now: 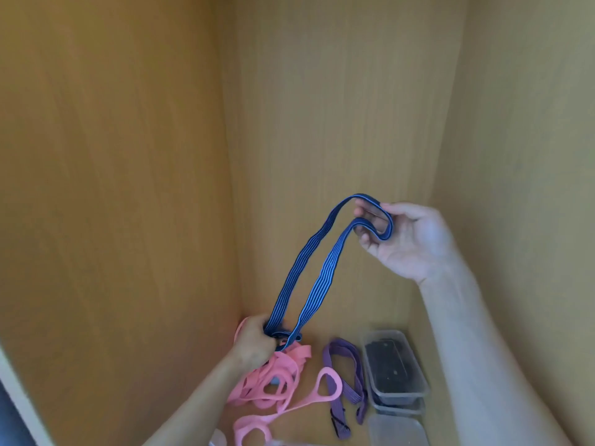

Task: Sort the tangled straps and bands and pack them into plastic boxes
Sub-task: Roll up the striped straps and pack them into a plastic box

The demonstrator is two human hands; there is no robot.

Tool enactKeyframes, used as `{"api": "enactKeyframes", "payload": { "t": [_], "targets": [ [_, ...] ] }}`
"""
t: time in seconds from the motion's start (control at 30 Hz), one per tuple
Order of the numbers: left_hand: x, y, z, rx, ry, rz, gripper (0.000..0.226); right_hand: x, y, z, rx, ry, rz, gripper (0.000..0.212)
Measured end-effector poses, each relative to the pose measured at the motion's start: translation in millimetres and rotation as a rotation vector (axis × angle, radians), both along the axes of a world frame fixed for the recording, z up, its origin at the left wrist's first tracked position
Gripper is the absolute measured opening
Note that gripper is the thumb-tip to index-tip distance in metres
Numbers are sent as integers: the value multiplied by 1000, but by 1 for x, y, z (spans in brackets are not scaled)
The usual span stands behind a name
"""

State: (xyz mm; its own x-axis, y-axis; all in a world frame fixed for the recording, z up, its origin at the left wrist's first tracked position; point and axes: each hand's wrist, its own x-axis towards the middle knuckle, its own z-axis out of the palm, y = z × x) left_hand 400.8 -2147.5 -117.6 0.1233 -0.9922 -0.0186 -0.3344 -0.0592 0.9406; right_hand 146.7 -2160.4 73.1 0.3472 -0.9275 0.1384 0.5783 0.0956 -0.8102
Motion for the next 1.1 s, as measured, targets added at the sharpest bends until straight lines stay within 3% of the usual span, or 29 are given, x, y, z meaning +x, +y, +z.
{"api": "enactKeyframes", "payload": {
  "t": [0.2,0.47,0.8,0.93,1.1],
  "targets": [
    [-7,-8,25,35,12,-125,30,14,1,38,-124,-161,94,9],
    [-9,-7,64,74,-30,-175,36,21,-1,61,-225,149,69,11],
    [-35,6,210,-354,185,-297,57,21,-6,64,-286,363,-105,13],
    [-51,9,247,-391,45,-385,60,20,-2,68,-319,355,-150,11],
    [-63,10,256,-429,-30,-393,36,18,1,68,-339,370,-239,16]
  ]
}}
